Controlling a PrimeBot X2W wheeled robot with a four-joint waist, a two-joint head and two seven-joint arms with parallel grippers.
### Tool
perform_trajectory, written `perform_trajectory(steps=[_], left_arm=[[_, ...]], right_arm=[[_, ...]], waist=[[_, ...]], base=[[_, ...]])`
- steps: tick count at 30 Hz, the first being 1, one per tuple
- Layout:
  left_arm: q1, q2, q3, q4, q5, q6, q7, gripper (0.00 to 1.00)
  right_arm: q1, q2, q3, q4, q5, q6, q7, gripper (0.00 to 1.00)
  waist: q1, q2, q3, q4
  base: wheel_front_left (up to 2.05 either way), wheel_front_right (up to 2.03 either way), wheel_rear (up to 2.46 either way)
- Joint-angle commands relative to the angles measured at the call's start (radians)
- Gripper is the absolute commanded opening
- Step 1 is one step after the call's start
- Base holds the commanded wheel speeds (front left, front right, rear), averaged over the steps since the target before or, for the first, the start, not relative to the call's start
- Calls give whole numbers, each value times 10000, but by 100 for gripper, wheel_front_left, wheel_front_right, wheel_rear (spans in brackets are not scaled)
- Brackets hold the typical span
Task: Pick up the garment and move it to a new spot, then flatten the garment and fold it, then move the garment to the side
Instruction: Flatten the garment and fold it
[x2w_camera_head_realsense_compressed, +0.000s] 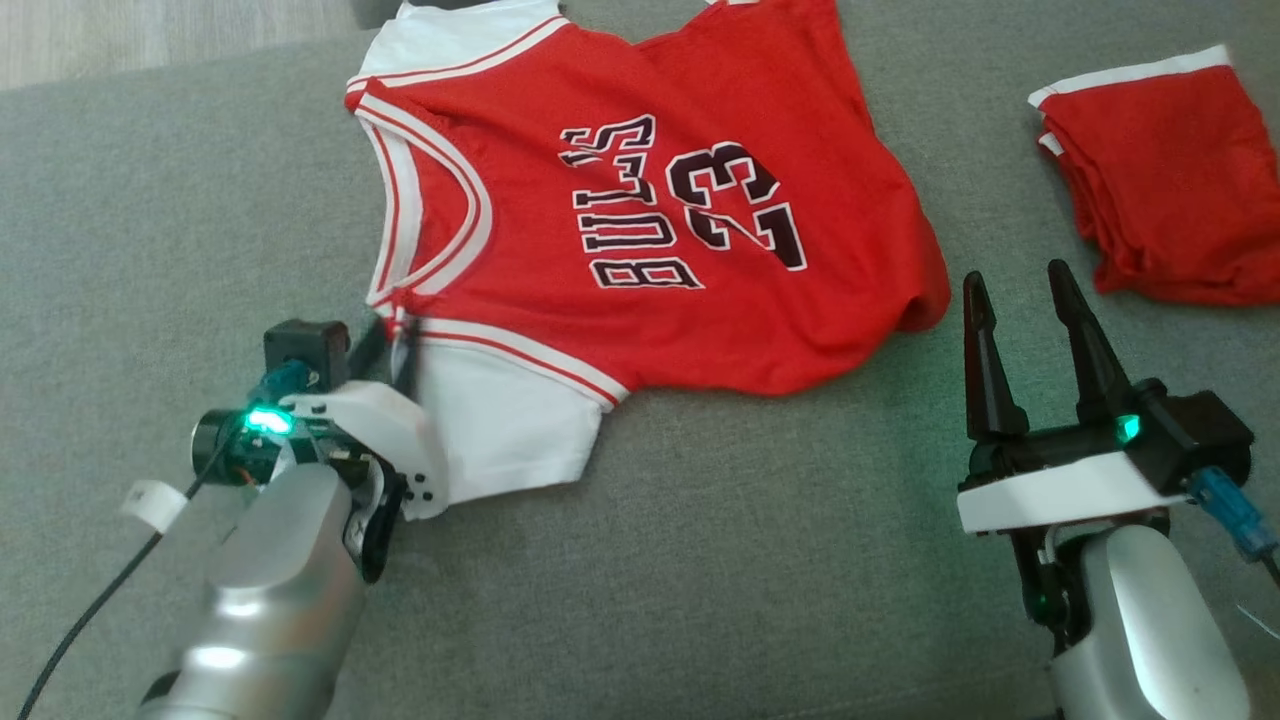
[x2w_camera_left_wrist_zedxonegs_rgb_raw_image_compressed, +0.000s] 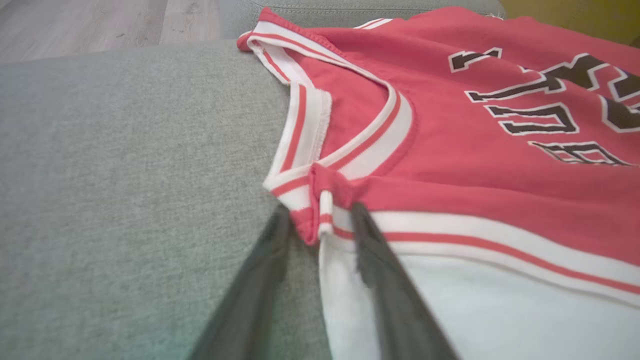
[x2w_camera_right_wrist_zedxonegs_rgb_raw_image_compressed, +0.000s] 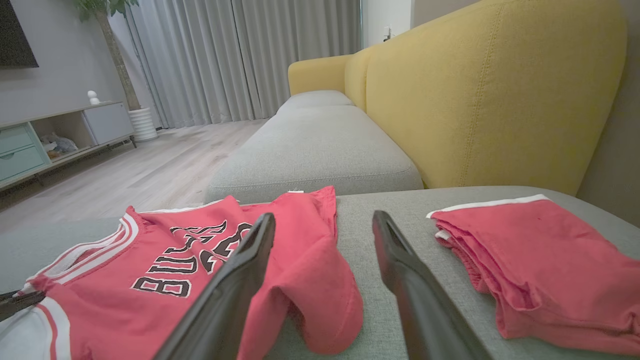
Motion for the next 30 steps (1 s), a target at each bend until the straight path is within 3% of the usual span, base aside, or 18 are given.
perform_trajectory(steps=[1,12,27,28,29,30], left_arm=[[-287,306,312,27,-32,28,4,0],[-547,803,880,740,-374,187,-1356,0],[-562,1189,1349,760,-612,322,-1937,0],[-533,1183,1302,742,-563,291,-1948,43],[-501,1172,1230,682,-487,234,-1960,100],[-464,1158,1186,587,-416,213,-1972,100]], right_arm=[[-314,-16,198,-257,40,-7,-108,100],[-267,-16,110,-130,-116,-7,-50,100],[-154,-16,95,-97,-312,-7,257,100],[-149,-16,87,-79,-321,-7,268,100],[-143,-16,82,-58,-326,-7,275,100],[-133,-16,79,-40,-327,-7,282,100]], waist=[[0,0,-9,14],[0,0,-213,464],[0,0,-294,1101],[0,0,-310,1132],[0,0,-336,1164],[0,0,-372,1197]], base=[[0,0,0],[0,0,0],[0,0,0],[0,0,0],[0,0,0],[0,0,0]])
